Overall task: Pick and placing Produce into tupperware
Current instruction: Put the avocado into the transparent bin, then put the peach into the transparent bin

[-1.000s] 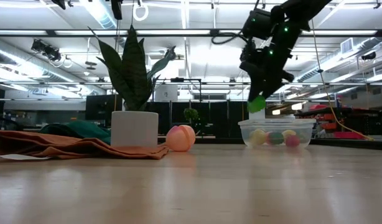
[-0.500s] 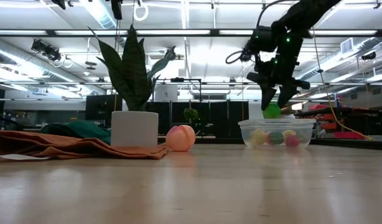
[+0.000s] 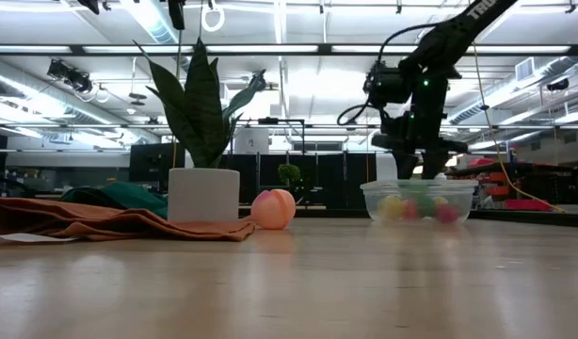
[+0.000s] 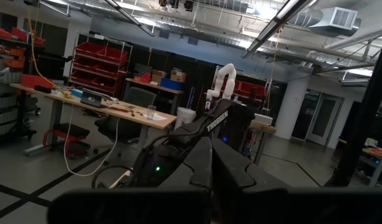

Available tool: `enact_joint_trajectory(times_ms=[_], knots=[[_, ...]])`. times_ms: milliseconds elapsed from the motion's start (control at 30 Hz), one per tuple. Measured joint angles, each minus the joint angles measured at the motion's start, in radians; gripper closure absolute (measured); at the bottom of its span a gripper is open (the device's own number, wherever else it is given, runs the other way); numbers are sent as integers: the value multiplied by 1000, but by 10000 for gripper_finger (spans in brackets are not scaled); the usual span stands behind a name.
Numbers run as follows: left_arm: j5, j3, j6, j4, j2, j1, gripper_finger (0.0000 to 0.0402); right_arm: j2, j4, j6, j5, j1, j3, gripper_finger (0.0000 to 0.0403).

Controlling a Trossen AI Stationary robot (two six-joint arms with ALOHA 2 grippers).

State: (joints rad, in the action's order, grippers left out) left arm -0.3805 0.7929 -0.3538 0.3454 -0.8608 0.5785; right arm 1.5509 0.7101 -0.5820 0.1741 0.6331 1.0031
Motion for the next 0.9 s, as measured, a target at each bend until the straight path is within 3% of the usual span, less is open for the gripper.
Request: enact_joint_trajectory(times_ms=[267, 567, 767, 900], knots=[[0, 0, 0, 0, 0, 0, 376, 32, 0, 36, -4, -10, 0, 215], [0, 0, 1, 0, 0, 0, 393, -4, -1, 47, -4, -14, 0, 161], [0, 0, 1, 0, 0, 0, 380, -4, 1, 52, -15, -14, 0, 150], [0, 0, 1, 0, 0, 0, 380, -3, 0, 60, -78, -14, 0, 151]])
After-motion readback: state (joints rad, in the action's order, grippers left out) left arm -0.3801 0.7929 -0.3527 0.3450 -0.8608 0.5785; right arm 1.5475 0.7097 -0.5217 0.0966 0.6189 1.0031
